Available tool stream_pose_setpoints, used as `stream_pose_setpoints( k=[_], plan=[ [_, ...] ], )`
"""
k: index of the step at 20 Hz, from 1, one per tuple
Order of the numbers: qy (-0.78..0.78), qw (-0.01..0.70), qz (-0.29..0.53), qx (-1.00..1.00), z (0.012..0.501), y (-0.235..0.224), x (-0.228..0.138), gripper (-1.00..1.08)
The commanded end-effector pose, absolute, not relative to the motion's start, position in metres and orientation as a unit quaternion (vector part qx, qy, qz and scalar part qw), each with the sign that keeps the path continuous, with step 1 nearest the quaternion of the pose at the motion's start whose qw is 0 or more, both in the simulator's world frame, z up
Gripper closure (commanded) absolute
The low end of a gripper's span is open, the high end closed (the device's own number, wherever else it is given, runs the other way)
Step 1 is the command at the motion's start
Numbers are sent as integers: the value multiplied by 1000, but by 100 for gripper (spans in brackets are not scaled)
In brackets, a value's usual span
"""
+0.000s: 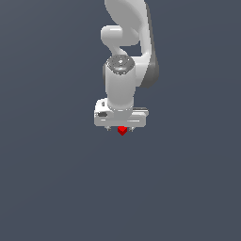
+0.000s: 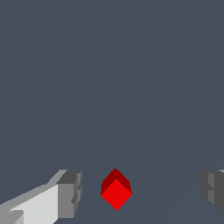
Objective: Pick up the red cube and move it to a goal position.
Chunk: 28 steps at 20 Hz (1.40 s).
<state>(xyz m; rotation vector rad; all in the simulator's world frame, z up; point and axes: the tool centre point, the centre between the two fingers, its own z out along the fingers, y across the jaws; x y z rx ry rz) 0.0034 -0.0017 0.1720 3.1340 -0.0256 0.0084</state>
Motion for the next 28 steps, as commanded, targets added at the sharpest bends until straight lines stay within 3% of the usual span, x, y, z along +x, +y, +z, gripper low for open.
stream_pose_setpoints(
  k=[1, 13, 28],
  plan=[
    [-8, 4, 3, 1000, 172, -2, 3, -92],
    [-62, 3, 2, 998, 150, -5, -12, -92],
    [-254, 2, 1, 967, 72, -4, -66, -92]
  ],
)
